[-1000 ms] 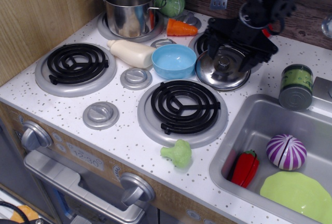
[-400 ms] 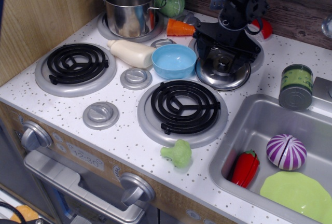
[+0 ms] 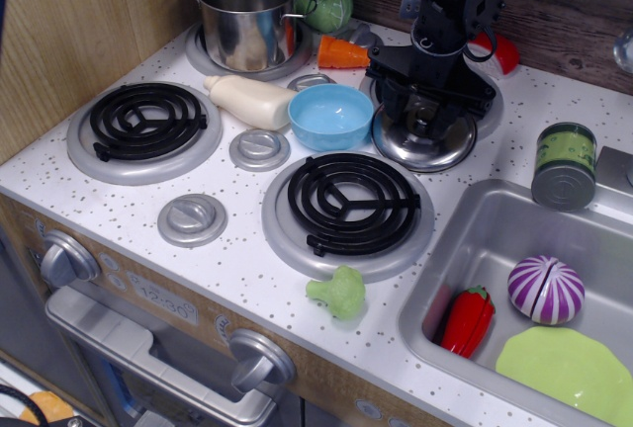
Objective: Put lid on pot or pan
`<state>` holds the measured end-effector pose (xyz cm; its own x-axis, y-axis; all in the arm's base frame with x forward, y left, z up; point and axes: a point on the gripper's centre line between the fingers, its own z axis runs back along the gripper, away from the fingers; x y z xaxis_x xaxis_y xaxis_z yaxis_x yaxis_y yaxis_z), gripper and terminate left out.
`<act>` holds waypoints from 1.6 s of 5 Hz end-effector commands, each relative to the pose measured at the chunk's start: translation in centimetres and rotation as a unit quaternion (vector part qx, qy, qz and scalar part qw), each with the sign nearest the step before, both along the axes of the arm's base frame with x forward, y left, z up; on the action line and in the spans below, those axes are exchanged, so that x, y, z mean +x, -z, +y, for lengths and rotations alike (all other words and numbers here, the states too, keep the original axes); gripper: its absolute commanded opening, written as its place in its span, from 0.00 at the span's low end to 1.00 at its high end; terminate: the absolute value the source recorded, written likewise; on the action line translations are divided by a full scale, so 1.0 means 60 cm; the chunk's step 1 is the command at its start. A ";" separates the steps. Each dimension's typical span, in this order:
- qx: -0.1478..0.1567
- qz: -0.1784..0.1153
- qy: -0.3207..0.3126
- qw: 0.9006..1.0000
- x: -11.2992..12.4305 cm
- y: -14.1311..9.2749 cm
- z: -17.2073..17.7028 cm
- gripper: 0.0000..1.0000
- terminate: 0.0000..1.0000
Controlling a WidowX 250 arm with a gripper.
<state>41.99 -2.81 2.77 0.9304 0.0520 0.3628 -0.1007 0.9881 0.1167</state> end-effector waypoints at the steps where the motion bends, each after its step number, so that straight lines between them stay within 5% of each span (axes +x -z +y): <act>1: -0.001 -0.023 0.004 1.000 0.017 -0.036 -0.001 0.00 0.00; 2: 0.008 0.010 -0.012 1.000 0.013 -0.086 -0.009 0.00 0.00; 3: 0.001 0.073 -0.031 0.997 0.000 -0.163 0.020 0.00 0.00; 4: 0.028 0.110 -0.089 0.990 -0.022 -0.206 0.065 0.00 0.00; 6: 0.086 0.051 -0.139 0.985 -0.084 -0.187 0.176 0.00 0.00; 8: 0.112 0.021 -0.106 0.988 -0.130 -0.180 0.274 0.00 0.00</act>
